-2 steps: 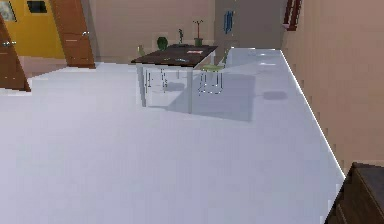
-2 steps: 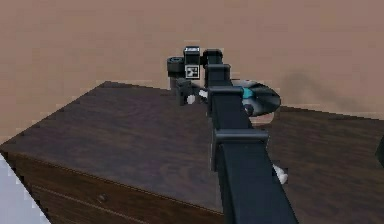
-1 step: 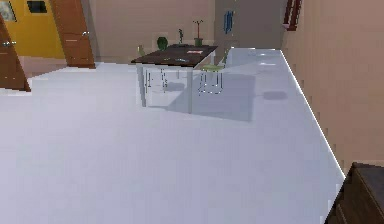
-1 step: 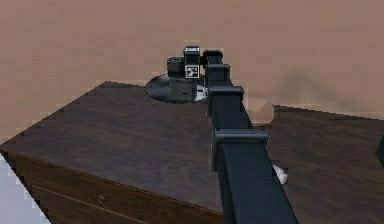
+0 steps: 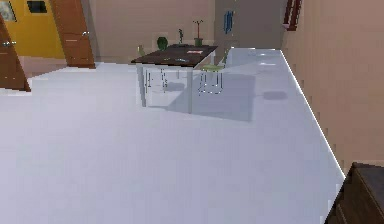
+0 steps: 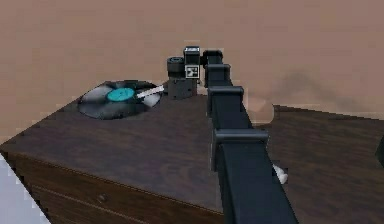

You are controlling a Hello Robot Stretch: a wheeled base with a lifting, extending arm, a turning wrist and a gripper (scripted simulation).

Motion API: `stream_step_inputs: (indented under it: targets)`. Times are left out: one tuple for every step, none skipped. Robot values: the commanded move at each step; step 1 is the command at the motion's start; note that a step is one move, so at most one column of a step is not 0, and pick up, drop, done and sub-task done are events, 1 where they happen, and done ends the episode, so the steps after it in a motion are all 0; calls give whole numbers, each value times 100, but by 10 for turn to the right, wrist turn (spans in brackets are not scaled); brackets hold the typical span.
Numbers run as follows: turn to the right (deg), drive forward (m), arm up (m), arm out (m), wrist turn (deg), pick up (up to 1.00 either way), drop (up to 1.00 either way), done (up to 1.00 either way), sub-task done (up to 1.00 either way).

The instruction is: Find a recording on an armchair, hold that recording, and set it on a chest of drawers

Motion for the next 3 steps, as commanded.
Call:
stream_step_inputs:
  targets:
    - [0, 0, 0, 0, -450, 0, 0, 0, 0]
    - [0, 0, 0, 0, -450, 0, 0, 0, 0]
    - [0, 0, 0, 0, -90, 0, 0, 0, 0]
